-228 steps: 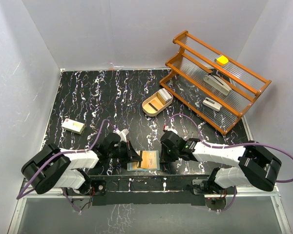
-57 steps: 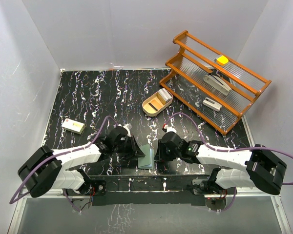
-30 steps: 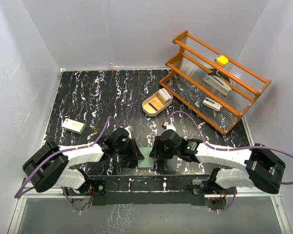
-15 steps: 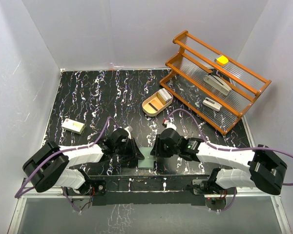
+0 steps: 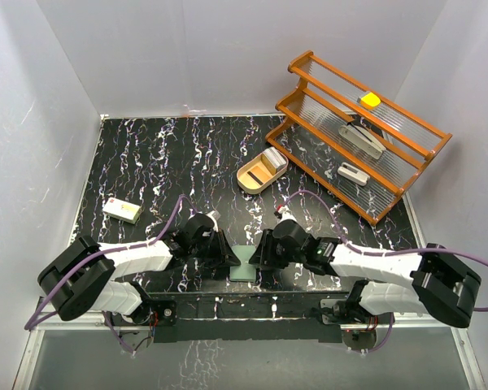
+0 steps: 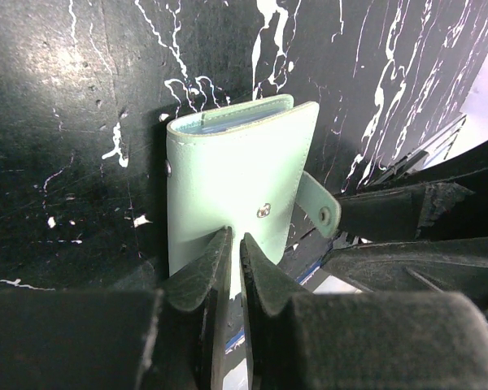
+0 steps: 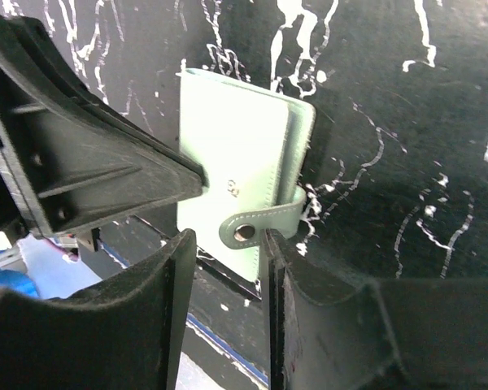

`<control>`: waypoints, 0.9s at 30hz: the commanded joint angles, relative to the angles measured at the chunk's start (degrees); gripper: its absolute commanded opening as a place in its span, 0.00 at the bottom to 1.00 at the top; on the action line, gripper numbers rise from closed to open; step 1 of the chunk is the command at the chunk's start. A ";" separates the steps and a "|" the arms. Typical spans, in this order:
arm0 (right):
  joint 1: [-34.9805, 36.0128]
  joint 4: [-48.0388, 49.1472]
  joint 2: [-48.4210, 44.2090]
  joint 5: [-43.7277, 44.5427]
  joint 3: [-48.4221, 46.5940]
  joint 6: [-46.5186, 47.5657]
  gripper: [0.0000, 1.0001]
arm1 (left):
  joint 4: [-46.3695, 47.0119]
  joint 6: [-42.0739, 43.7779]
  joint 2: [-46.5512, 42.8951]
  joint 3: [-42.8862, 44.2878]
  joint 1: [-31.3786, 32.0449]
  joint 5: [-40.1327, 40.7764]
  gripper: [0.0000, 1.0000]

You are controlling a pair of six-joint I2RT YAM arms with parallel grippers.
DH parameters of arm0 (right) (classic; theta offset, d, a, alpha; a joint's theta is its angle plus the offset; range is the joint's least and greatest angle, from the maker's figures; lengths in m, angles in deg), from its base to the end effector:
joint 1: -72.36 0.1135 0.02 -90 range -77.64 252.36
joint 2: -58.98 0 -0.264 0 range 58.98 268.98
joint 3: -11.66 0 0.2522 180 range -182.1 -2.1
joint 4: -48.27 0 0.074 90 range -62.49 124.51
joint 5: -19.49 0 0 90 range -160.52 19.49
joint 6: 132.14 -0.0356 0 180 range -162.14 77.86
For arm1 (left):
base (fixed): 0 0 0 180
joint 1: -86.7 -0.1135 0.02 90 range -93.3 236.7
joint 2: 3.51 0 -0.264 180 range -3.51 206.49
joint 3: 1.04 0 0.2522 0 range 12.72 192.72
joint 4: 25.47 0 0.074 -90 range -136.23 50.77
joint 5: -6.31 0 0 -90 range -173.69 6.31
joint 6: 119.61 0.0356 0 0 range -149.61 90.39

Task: Put the credit cards into the card holder
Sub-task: Close the card holder at the center of the board.

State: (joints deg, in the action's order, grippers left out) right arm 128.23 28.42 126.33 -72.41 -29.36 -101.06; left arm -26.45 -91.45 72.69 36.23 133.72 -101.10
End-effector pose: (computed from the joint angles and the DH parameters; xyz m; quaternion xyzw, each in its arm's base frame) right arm 0.1226 0.1830 0.1662 0.0185 0.9275 0.3226 0.1881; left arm 0.1531 -0.1799 0.1421 -0.0520 0.8963 -0.4201 0.1319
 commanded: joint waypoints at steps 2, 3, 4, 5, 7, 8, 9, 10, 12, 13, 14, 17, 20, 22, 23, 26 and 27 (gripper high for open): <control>-0.07 7.89 2.81 -1.48 -1.89 0.21 0.30 | -2.74 0.00 0.12 -1.91 0.15 0.44 0.09; -0.07 7.85 3.56 -1.90 -2.44 0.74 0.28 | -2.57 -0.09 0.09 -2.03 0.09 0.50 0.09; -0.13 7.85 4.30 -2.38 -3.07 1.19 0.26 | -2.39 -0.24 0.07 -2.13 0.15 0.45 0.09; -0.08 7.85 4.89 -2.58 -3.58 1.73 0.25 | -2.20 -0.33 0.08 -2.29 0.14 0.45 0.09; -0.07 7.89 5.96 -2.91 -4.08 2.13 0.25 | -1.66 -0.64 0.25 -2.74 0.16 0.37 0.09; -0.07 8.00 6.52 -2.94 -4.17 2.14 0.25 | -1.28 -0.75 0.35 -3.03 0.17 0.32 0.09; -0.07 8.02 7.13 -3.00 -4.20 2.14 0.25 | -1.04 -0.88 0.47 -3.12 0.12 0.23 0.09; -0.08 7.95 7.67 -3.03 -4.32 2.14 0.25 | -0.93 -0.91 0.52 -3.12 0.14 0.12 0.09; -0.11 7.78 8.76 -3.19 -4.46 2.47 0.23 | -0.91 -0.84 0.61 -3.09 0.14 -0.07 0.09; -0.11 7.68 9.13 -3.18 -4.46 2.49 0.21 | -0.99 -0.76 0.68 -2.97 0.16 -0.04 0.09; -0.07 7.67 9.46 -3.20 -4.46 2.51 0.20 | -1.06 -0.74 0.69 -2.96 0.14 -0.08 0.09; -0.12 7.27 9.98 -2.59 -4.46 2.86 0.15 | -1.09 -0.73 0.70 -3.05 0.16 -0.08 0.09; -0.15 6.05 10.60 -1.35 -4.51 3.22 0.12 | -0.89 -0.94 0.46 -3.24 0.16 -0.08 0.09; -0.09 5.58 11.05 -0.63 -4.51 3.37 0.11 | -0.46 -1.20 0.29 -3.50 0.17 -0.08 0.09; -0.11 5.58 11.33 -0.62 -4.53 3.37 0.10 | -0.28 -1.31 0.26 -3.63 0.17 -0.07 0.09; -0.07 4.95 11.95 -0.42 -5.13 3.53 0.09 | -0.08 -1.43 0.26 -3.81 0.13 0.00 0.09; -0.13 4.76 12.03 -0.25 -5.28 3.66 0.08 | -0.04 -1.51 0.27 -3.88 0.14 0.08 0.09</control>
State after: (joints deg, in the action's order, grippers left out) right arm 128.17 33.29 136.60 -75.23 -32.80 -98.98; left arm -22.93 -93.40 72.65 34.32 133.62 -101.30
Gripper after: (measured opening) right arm 0.088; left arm 0.089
